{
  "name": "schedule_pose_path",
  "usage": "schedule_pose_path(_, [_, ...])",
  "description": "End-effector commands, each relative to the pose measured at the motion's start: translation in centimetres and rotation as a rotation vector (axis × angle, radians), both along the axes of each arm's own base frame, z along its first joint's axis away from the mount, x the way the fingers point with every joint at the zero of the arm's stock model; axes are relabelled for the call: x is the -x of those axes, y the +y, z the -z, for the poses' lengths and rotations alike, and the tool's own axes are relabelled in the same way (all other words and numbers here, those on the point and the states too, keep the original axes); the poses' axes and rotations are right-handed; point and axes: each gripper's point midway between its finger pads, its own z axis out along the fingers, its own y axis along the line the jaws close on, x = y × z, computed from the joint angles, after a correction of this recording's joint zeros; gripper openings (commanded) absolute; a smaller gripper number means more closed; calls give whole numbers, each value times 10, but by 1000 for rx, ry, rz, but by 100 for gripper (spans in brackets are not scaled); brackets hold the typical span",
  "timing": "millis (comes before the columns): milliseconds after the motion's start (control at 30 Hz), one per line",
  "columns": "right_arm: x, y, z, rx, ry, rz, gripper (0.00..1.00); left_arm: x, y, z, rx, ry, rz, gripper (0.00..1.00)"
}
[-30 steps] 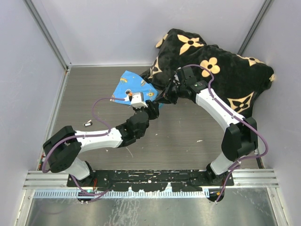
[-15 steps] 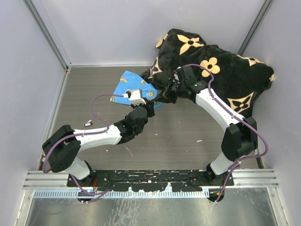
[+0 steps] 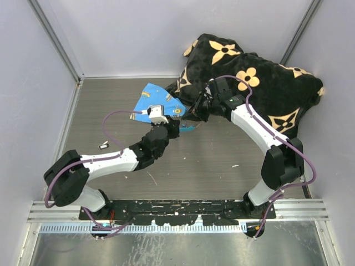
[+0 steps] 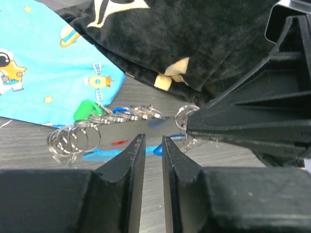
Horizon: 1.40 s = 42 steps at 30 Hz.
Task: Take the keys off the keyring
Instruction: Remove the key from the keyring.
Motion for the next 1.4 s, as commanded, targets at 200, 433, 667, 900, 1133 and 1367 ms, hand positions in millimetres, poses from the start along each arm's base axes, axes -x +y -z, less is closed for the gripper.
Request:
schedule_pose_path(200, [-6,5,-25,-71,-66,-17,1,25,-16,-35,96,-183,238,36])
schedule_pose_path(433, [-4,5,-26,-81,-66,-22,1,16,-32,-40,73,-222,264,41])
schedule_pose_path(667, [-3,7,-27,-92,-62,-27,1,0,-23,-36,44,-187,162,40])
schedule_pose_path(900, [-3,8,-29,-98,-61,-31,1,-6,-24,-31,23,-156,131,30])
schedule_pose_path(1133, [-1,9,-30,-105,-60,-36,1,-11,-21,-30,15,-146,104,20])
schedule_pose_path(1367, [-1,8,-29,-106,-58,-34,1,-17,-18,-34,15,-147,88,2])
